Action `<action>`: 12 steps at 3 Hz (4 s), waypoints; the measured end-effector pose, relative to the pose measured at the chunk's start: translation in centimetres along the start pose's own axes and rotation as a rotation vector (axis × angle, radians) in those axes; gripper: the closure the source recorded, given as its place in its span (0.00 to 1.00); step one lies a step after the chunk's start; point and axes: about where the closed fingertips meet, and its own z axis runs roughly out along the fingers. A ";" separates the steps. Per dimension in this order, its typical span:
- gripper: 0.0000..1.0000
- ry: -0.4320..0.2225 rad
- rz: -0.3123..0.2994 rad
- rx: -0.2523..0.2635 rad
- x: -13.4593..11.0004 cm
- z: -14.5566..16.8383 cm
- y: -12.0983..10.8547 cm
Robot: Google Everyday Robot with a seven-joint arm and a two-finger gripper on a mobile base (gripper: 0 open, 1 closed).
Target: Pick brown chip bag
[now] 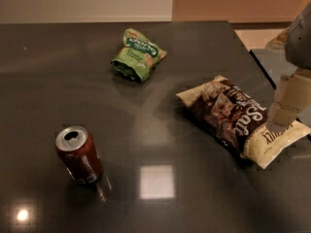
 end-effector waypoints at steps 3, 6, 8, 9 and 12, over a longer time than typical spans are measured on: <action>0.00 0.048 0.123 -0.016 -0.4 2.4 -1.9; 0.00 0.127 0.345 -0.005 1.2 10.4 -5.1; 0.00 0.087 0.385 -0.060 -0.2 14.4 -5.5; 0.15 0.069 0.380 -0.082 -1.4 15.5 -5.0; 0.85 -0.003 0.347 -0.109 -4.1 13.0 -4.4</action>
Offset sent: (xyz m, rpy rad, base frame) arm 0.0171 0.0032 -0.0104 0.0016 0.0866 -0.0929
